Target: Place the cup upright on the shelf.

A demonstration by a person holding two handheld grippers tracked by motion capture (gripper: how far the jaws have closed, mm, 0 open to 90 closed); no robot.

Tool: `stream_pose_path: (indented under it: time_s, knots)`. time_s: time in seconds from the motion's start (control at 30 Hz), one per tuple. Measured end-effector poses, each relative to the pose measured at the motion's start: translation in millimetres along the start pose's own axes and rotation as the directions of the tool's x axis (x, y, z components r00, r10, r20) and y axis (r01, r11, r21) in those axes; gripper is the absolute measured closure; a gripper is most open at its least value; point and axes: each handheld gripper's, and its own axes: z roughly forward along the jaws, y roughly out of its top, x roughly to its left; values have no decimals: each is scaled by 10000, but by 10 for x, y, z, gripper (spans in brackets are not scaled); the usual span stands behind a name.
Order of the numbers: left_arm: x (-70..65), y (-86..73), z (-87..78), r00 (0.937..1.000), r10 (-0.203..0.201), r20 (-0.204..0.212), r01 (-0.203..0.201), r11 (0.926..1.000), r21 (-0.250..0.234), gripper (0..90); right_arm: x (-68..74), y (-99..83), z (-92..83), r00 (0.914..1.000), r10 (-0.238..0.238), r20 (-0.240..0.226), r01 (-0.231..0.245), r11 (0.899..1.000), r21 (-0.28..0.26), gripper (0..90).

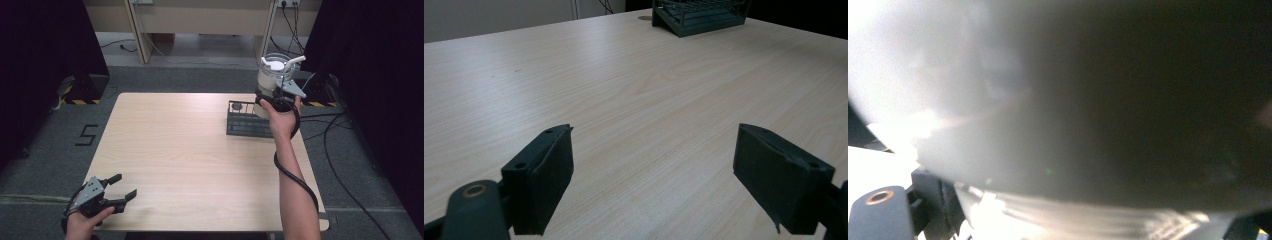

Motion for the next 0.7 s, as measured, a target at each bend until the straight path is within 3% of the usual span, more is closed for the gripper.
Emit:
stream_pose_path:
  time_s: [0.7]
  knots:
    - [3,-2,-1,10000,7,13,-7,10000,18,159,-30,-155,231,9995,254,184,-260,9991,333,116]
